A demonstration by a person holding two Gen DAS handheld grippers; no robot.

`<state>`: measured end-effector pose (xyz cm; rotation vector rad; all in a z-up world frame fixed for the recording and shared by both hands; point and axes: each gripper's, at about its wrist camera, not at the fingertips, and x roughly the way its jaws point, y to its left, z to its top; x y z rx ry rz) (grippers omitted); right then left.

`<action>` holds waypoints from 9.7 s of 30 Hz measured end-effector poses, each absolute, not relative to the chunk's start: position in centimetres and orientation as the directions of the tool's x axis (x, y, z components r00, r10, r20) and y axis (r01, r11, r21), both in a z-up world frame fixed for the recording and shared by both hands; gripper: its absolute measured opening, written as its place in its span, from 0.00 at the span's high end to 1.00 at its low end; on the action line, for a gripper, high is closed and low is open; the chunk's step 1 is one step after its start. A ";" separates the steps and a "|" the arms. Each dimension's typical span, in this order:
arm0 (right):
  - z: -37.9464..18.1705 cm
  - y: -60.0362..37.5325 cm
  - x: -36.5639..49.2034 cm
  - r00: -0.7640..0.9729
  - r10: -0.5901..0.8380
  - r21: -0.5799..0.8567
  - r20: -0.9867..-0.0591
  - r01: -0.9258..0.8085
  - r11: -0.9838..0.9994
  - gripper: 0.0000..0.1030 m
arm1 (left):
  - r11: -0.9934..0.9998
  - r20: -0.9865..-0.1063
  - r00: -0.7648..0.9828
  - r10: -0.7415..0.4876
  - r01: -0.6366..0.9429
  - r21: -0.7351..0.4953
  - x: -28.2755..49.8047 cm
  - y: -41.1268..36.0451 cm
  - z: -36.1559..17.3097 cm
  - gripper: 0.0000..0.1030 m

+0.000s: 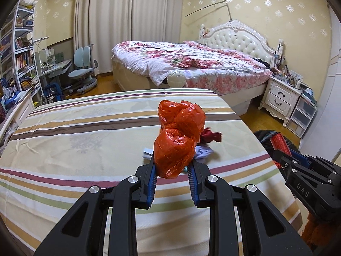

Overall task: Collect trash
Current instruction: 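Carry the orange bag and red canister over the bin and release both, then withdraw both open tools from the bin toward the white-teal tube on the bed, then grasp the white-teal tube with the left tool, then grasp the lavender cloth with the right tool while the left tool holds the tube, then carry the tube and lavender cloth over the black bin and open both tools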

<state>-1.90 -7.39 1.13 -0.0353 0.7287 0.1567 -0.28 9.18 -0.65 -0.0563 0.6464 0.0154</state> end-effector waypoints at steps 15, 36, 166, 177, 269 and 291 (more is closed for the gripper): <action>2.0 -12.4 -2.6 0.773 0.054 0.022 -0.632 -0.052 0.998 0.77 | 0.996 -0.592 0.801 -0.090 0.088 -0.033 0.6 2.8 -1.2 0.74; 0.5 -19.7 0.6 0.778 -0.060 0.019 -0.626 0.092 0.996 0.77 | 0.981 -0.624 0.767 -0.147 0.194 0.006 5.4 -6.0 -3.3 0.74; -2.2 -5.5 0.6 0.694 0.135 0.010 -0.708 -0.181 0.983 0.32 | 0.922 -0.800 0.549 0.241 -0.386 0.013 4.6 19.4 -5.9 0.30; -2.2 -5.5 0.6 0.691 0.137 0.012 -0.709 -0.182 0.983 0.32 | 0.906 -0.779 0.574 0.252 -0.422 -0.017 4.1 19.6 -4.4 0.30; 0.2 -1.0 -2.6 0.700 0.195 -0.027 -0.687 -0.293 0.956 0.42 | 0.990 -0.701 0.709 0.074 -0.136 -0.033 -0.2 15.5 -3.0 0.81; 0.8 -11.9 -1.9 0.764 0.033 -0.018 -0.645 -0.058 0.998 0.42 | 0.995 -0.646 0.759 -0.084 0.102 -0.009 2.2 3.6 -1.1 0.81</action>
